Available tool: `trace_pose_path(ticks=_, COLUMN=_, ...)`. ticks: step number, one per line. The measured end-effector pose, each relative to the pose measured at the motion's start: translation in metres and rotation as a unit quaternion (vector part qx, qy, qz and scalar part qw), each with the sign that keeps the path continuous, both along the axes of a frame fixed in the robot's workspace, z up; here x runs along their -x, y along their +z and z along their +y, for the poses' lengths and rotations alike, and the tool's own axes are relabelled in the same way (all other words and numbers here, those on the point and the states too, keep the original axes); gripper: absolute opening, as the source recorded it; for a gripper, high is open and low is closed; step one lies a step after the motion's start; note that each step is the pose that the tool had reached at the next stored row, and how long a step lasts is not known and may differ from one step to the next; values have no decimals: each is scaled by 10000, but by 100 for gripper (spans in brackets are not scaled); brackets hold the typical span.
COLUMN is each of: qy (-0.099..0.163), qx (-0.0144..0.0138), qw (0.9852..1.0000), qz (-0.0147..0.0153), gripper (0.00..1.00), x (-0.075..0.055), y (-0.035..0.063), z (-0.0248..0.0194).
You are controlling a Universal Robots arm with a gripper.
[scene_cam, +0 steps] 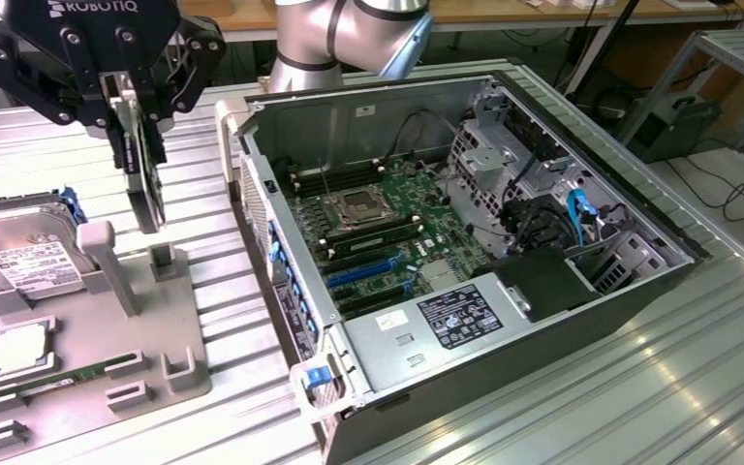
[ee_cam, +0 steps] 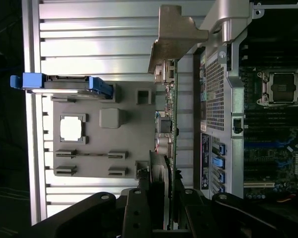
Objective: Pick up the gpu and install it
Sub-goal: 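Pick up the gpu and move the gpu toward the slot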
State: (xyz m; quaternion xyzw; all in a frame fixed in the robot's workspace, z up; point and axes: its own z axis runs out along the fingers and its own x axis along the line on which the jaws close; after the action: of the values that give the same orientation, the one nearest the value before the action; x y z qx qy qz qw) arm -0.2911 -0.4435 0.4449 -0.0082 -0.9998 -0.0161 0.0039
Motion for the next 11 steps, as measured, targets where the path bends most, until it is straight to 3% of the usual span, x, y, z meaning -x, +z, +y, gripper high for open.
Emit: trace_pose_path(ticks=11, qy=2, qx=2, qw=10000, qz=0, gripper=27, x=-76, y=-1, z=0)
